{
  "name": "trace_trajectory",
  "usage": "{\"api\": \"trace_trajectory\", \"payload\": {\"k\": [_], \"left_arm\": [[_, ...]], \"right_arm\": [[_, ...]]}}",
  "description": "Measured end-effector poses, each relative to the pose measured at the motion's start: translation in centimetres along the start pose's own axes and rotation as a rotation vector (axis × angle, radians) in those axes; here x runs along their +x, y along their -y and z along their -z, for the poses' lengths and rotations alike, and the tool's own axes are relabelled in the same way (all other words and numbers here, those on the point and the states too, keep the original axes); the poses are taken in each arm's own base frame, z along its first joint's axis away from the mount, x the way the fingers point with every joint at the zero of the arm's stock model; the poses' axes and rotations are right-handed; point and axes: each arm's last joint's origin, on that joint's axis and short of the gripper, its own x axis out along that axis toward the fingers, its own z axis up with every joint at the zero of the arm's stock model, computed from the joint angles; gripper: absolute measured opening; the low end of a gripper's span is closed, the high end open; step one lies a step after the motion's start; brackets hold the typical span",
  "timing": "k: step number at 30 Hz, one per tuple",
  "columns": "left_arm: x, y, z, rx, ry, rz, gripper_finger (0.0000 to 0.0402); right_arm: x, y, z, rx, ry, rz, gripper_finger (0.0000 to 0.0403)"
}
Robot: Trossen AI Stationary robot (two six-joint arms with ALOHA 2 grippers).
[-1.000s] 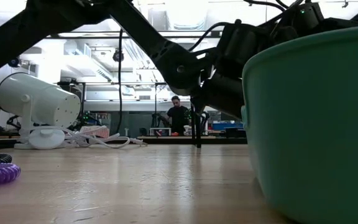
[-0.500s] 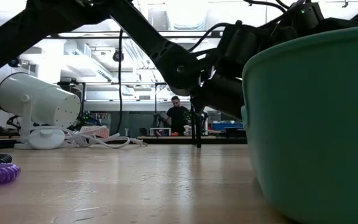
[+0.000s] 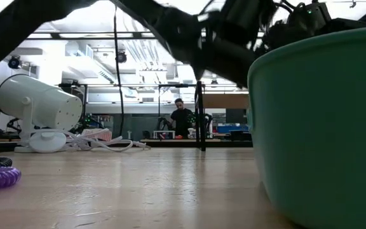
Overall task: Pick & Place Office Desk Supplies
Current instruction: Put the blue spring rubberband into the yellow bin
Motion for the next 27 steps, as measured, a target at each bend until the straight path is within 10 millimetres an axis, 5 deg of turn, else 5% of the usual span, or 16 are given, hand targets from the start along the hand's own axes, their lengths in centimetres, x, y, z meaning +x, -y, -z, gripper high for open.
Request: {"api": "trace_trajectory", "payload": {"k": [13, 21, 27], "left_arm": [[-2.4, 0.5, -2.2, 0.015, -0.088, -0.058, 0.0197], [-4.7, 0.8, -0.6, -0.021, -0.161, -0.132, 0.0197], [-8.8, 1.8, 0.5, -0.049, -0.123, -0.225, 0.0197]], "right_arm": [[-0.2, 0.0, -1.1, 0.070, 0.098, -0.004, 0.0068], [-0.2, -0.1, -1.0, 0.073, 0.087, -0.004, 0.0068], [-0.2, -0.1, -1.0, 0.073, 0.085, -0.004, 0.0068]]}}
